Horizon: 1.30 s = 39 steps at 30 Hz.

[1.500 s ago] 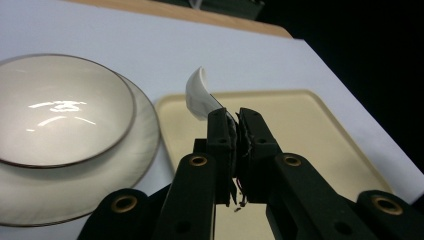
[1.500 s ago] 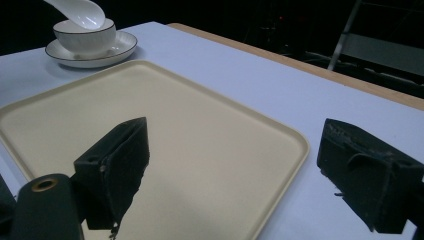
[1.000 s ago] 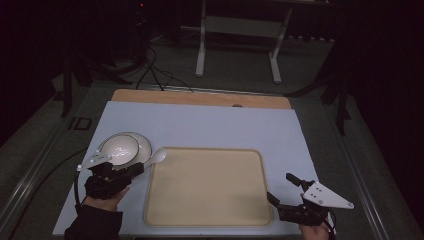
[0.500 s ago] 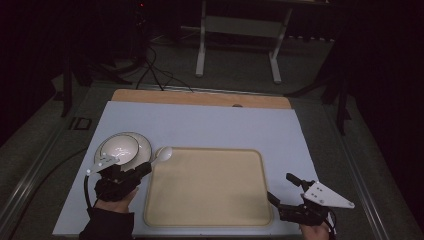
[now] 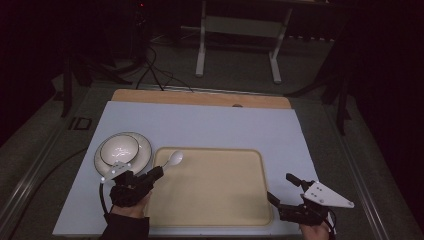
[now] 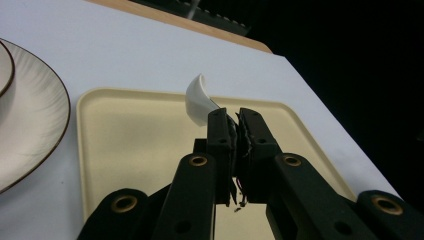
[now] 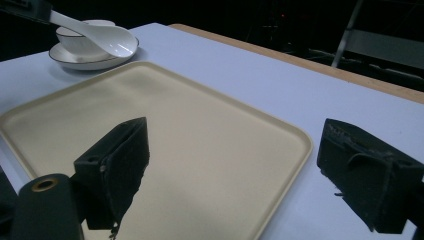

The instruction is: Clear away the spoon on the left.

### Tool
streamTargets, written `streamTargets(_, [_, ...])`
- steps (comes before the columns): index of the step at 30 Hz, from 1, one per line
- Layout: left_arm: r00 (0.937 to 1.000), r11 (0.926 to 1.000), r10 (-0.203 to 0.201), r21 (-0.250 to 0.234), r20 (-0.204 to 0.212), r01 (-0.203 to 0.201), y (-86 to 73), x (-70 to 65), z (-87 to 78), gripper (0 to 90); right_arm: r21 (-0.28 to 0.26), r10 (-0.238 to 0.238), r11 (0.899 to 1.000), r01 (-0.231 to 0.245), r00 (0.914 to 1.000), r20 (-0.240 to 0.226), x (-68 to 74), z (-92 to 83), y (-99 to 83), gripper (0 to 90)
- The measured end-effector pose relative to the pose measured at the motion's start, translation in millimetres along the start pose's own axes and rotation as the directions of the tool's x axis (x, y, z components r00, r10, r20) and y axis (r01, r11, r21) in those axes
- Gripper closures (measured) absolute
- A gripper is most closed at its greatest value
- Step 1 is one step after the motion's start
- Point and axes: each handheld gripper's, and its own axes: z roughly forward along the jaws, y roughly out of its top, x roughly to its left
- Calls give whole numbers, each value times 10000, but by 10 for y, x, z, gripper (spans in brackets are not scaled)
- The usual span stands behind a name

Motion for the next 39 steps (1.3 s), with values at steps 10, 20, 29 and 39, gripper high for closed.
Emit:
streamTargets(10, [9998, 9982, 97, -595, -194, -109, -170, -86, 146, 856, -21, 18, 10000, -18, 10000, 7, -3, -6, -1, 134])
streamTargets(20, [9959, 9910, 387, -1249, -817, -488, -343, -153, 250, 856, -23, 135, 9999, -135, 9999, -43, -14, -8, -8, 134])
streamTargets(29, [9870, 9902, 231, -1323, -1588, -445, -498, -68, 362, 855, 16, 111, 9999, -111, 9999, -110, -6, 1, -9, 133])
streamTargets(39, [9819, 9982, -55, -599, -1891, -60, -559, -9, 473, 854, 36, 113, 9999, -112, 9999, -92, -6, 5, -10, 133])
